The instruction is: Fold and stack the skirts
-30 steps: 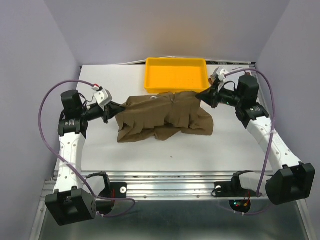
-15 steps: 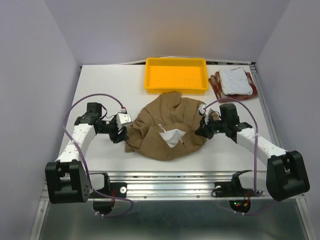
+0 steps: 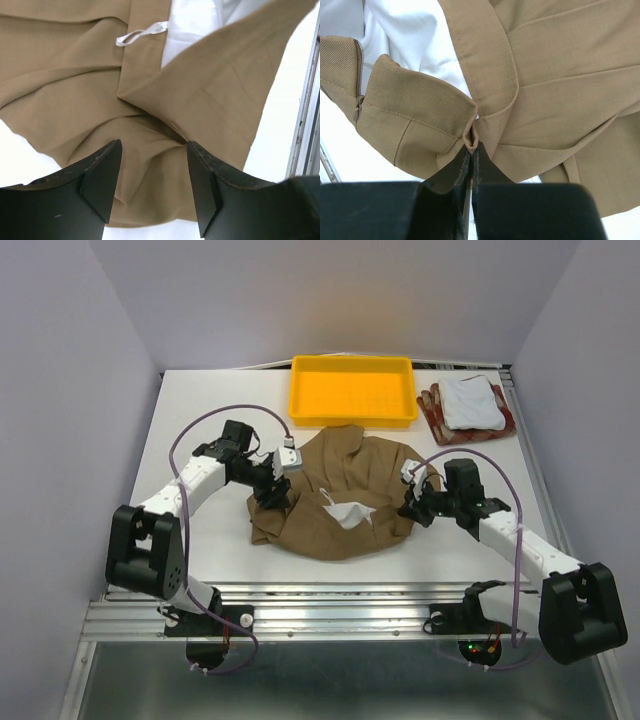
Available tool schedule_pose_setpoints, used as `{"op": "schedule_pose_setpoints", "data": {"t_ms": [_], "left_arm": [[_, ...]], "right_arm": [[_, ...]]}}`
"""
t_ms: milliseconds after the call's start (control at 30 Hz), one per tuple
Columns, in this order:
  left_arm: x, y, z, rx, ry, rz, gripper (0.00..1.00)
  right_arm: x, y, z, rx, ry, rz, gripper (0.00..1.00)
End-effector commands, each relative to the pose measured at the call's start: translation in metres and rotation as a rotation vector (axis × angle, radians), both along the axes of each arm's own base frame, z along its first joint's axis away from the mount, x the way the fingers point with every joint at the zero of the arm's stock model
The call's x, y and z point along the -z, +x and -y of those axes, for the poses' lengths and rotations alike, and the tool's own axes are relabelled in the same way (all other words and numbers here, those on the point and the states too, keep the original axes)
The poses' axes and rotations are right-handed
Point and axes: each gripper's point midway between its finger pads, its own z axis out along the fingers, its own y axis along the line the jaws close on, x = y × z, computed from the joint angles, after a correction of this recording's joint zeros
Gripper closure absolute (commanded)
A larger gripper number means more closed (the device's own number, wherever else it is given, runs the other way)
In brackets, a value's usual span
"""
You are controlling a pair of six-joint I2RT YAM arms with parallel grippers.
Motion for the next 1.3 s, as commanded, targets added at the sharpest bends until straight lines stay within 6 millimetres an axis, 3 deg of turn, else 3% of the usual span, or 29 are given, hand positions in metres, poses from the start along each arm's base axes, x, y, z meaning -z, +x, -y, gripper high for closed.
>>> {"op": "schedule_pose_setpoints", "data": {"t_ms": [0,333,467,667,833,1067,1267], "left_arm": [[-0.012,0.012,0.021,-0.001,-0.050,-0.064,0.34],[-0.008,-0.002,0.046,0.063,-0.094,-0.206,0.34],[0.006,-0.008,0.051,0.058,-0.076,-0.283,0.37],[0.022,-0.008,0.053,0.026,-0.045,-0.362,0.45],[0.021,0.001,0.055,-0.024,-0.048,-0.361,0.56],[0.029,-0.001,0.054,-0.053,-0.041,-0.398,0.34],[0.034,-0.006,0.058,-0.032,-0.055,-0.471,0.34]], "right_arm": [[0.003,-0.002,0.008,0.018,-0.039,0.036,0.99],[0.002,-0.002,0.010,0.033,-0.041,0.034,0.99],[0.003,-0.004,0.011,0.036,-0.043,0.036,0.99],[0.001,-0.003,0.011,0.045,-0.042,0.042,0.99],[-0.002,-0.003,0.012,0.054,-0.037,0.048,0.99],[-0.005,-0.005,0.012,0.056,-0.031,0.057,0.99],[-0.005,-0.009,0.013,0.055,-0.030,0.056,0.99]]}}
